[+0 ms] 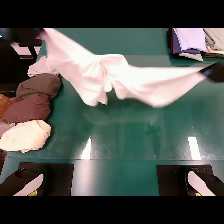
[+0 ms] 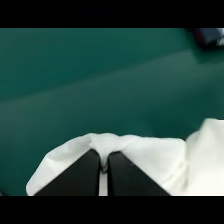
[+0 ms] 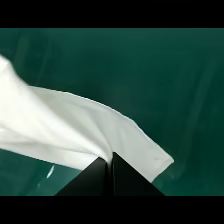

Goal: Fold the shirts.

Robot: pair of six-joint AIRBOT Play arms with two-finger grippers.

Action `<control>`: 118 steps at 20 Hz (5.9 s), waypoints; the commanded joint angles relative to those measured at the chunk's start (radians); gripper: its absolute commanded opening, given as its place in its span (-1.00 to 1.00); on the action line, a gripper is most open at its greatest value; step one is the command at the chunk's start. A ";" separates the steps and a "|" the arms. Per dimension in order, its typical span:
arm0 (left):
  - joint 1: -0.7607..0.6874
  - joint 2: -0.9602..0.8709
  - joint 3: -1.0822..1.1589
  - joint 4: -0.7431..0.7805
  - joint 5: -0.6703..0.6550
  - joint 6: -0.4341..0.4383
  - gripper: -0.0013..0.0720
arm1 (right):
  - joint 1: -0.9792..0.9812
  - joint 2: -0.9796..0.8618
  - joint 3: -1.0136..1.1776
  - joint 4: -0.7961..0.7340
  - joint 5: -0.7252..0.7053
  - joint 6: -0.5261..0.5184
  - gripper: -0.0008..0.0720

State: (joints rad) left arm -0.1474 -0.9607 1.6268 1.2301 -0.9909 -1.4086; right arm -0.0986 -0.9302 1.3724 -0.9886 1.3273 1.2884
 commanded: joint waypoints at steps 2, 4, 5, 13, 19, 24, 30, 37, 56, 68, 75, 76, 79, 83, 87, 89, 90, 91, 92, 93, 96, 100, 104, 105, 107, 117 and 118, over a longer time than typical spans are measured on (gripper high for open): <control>0.001 0.168 0.188 0.014 -0.023 -0.015 -0.89 | -0.111 0.105 0.288 -0.007 0.106 0.032 -0.93; 0.001 0.208 0.234 0.012 -0.053 -0.034 -0.89 | -0.163 0.116 0.369 -0.008 0.166 0.032 -0.93; 0.001 0.221 0.256 0.011 -0.070 -0.036 -0.89 | -0.188 0.112 0.412 -0.008 0.194 0.032 -0.93; 0.001 0.166 0.303 0.053 -0.157 -0.054 -0.89 | -0.159 -0.138 0.717 -0.009 0.325 0.168 -0.93; 0.001 -0.193 0.105 0.215 -0.182 -0.061 -0.89 | 0.060 -0.399 0.413 -0.198 0.319 0.249 -0.93; 0.001 -0.566 0.055 0.203 -0.083 -0.071 -0.89 | 0.101 -0.640 0.327 -0.208 0.208 0.248 -0.93; 0.021 -0.643 0.087 0.206 -0.155 -0.106 0.52 | 0.085 -0.789 0.518 -0.196 0.245 0.213 0.11; 0.156 -0.328 -0.227 0.171 -0.346 -0.111 0.52 | 0.002 -0.556 0.200 0.029 0.282 0.089 0.09; 0.153 0.042 -1.168 -0.140 -0.092 -0.183 0.52 | -0.011 -0.256 -0.226 0.081 0.148 0.072 0.09; 0.153 0.048 -0.946 -0.169 -0.166 -0.127 -0.89 | -0.274 -0.159 -0.545 -0.110 0.113 0.073 0.09; 0.153 0.047 -0.925 -0.191 -0.143 -0.127 -0.89 | -0.281 -0.270 -0.742 -0.023 -0.075 0.029 0.09; 0.153 0.047 -0.925 -0.191 -0.143 -0.127 -0.89 | -0.251 -0.289 -0.742 -0.023 -0.115 0.029 0.09; 0.153 0.047 -0.925 -0.191 -0.134 -0.127 -0.89 | -0.166 -0.344 -0.715 -0.024 -0.198 0.030 -0.22; 0.153 0.047 -0.888 -0.190 -0.125 -0.110 -0.89 | -0.098 -0.302 -0.591 -0.025 -0.188 0.029 -0.93; 0.153 0.111 -0.625 -0.189 -0.149 -0.109 -0.89 | -0.109 -0.124 -0.352 -0.025 -0.055 0.030 -0.93; 0.154 0.130 -0.415 -0.183 -0.179 -0.109 -0.89 | -0.127 -0.034 -0.188 -0.024 -0.016 0.031 -0.93; 0.153 0.133 -0.289 -0.183 -0.195 -0.108 -0.89 | -0.138 0.004 -0.106 -0.024 -0.004 0.032 -0.93; 0.153 0.133 -0.170 -0.183 -0.206 -0.108 -0.89 | -0.151 0.042 -0.016 -0.024 0.004 0.045 -0.93; 0.153 0.133 -0.045 -0.183 -0.205 -0.108 -0.89 | -0.162 0.071 0.074 -0.025 0.008 0.059 -0.93; 0.153 0.133 0.075 -0.183 -0.202 -0.108 -0.89 | -0.172 0.091 0.154 -0.026 0.010 0.069 -0.93; 0.153 0.133 0.370 -0.184 -0.183 -0.110 -0.89 | -0.210 0.118 0.402 -0.027 0.048 0.084 -0.93; 0.153 0.143 0.569 -0.221 -0.110 -0.121 -0.89 | -0.259 0.046 0.743 -0.035 0.196 0.151 -0.93; 0.153 0.136 0.578 -0.198 -0.068 -0.120 -0.90 | -0.301 -0.023 0.890 -0.036 0.253 0.208 -0.94; 0.153 0.133 0.541 -0.164 -0.082 -0.121 -0.90 | -0.317 -0.032 0.879 -0.035 0.259 0.216 -0.94; 0.153 0.129 0.398 -0.127 -0.094 -0.137 -0.89 | -0.330 -0.038 0.784 -0.035 0.269 0.225 -0.94; 0.153 -0.386 -0.014 -0.119 -0.205 -0.128 -0.89 | 0.023 -0.473 0.310 -0.391 0.342 0.230 -0.94; 0.153 -0.451 -0.014 -0.132 -0.204 -0.128 -0.89 | 0.043 -0.539 0.315 -0.394 0.329 0.230 -0.94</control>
State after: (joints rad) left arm 0.0051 -1.2396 1.6459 1.1126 -1.1679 -1.5440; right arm -0.1482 -1.3064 1.7340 -1.2884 1.6577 1.5162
